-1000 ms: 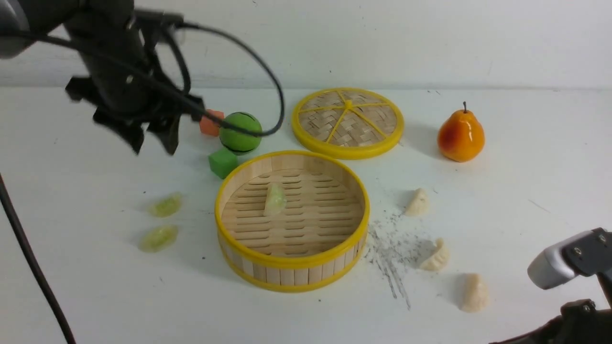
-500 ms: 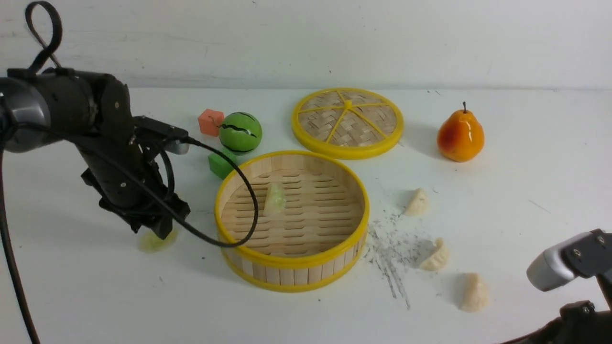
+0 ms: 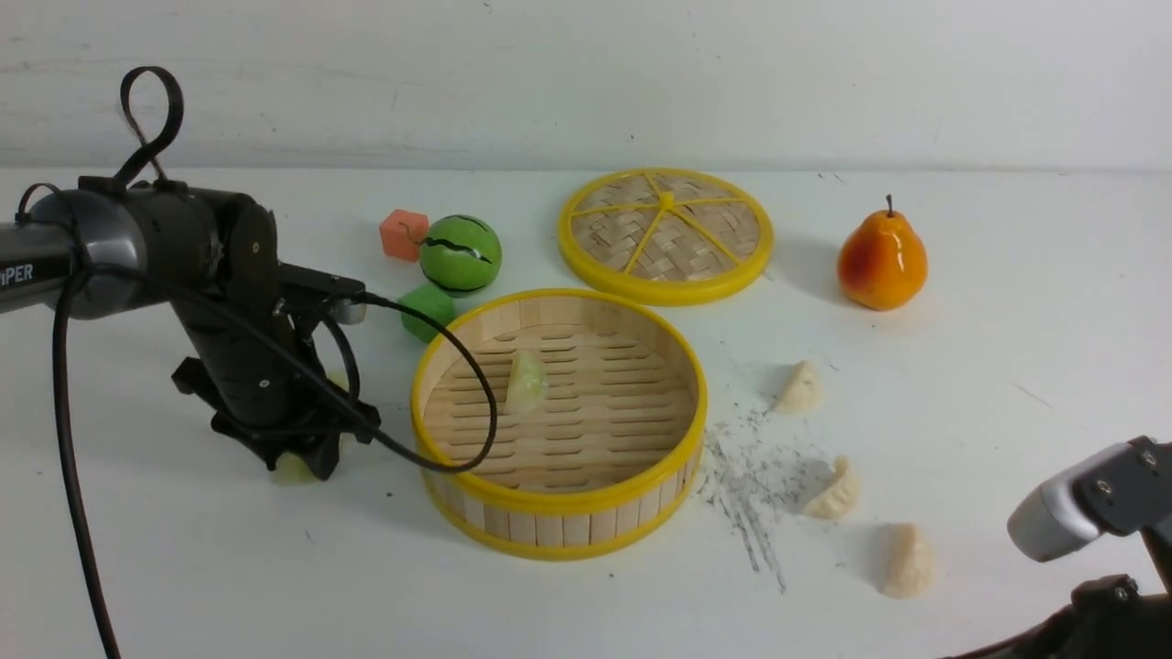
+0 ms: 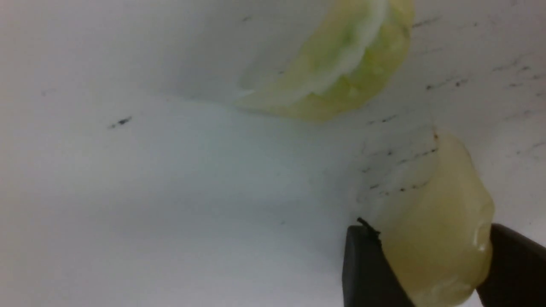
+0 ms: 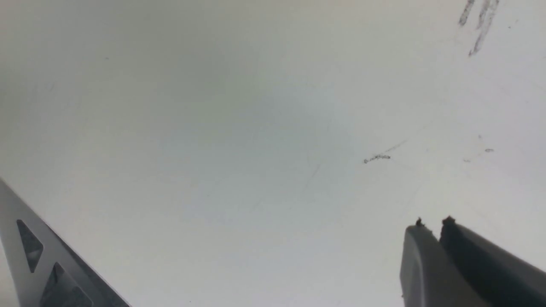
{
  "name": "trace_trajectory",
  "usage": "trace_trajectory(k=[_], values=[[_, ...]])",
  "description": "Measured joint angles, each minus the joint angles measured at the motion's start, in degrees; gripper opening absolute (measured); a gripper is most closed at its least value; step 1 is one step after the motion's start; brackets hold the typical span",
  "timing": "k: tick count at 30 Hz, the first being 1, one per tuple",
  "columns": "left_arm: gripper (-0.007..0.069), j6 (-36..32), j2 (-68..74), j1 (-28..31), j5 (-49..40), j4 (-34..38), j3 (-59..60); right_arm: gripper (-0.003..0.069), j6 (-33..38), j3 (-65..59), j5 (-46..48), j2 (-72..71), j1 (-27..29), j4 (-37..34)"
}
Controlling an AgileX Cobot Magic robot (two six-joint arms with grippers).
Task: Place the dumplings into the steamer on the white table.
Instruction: 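Reach for and grasp a dumpling on the table with the left gripper, then place the dumpling into the bamboo steamer basket with the left gripper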
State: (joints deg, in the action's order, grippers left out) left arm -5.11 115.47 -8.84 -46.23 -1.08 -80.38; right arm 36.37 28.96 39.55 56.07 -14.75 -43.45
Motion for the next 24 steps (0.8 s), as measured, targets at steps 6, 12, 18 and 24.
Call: trace_trajectory(k=[6, 12, 18, 24], values=[[0.0250, 4.33, -0.87, 0.00, -4.80, 0.02, -3.24, 0.0063, 0.00, 0.00, -0.05, 0.00, 0.00, 0.00], [0.0239, 6.33, -5.68, -0.65, -11.81, 13.05, -16.62, 0.0072, 0.00, 0.00, -0.56, 0.00, 0.00, 0.00], [0.0236, 8.30, -5.77, -8.56, -10.42, 20.06, -20.77, 0.0077, 0.06, 0.00, -0.75, 0.00, 0.00, 0.00], [0.0236, 14.05, -0.71, -16.16, -3.10, 18.77, -20.77, 0.0083, 0.06, 0.00, -0.70, 0.00, 0.00, 0.00]])
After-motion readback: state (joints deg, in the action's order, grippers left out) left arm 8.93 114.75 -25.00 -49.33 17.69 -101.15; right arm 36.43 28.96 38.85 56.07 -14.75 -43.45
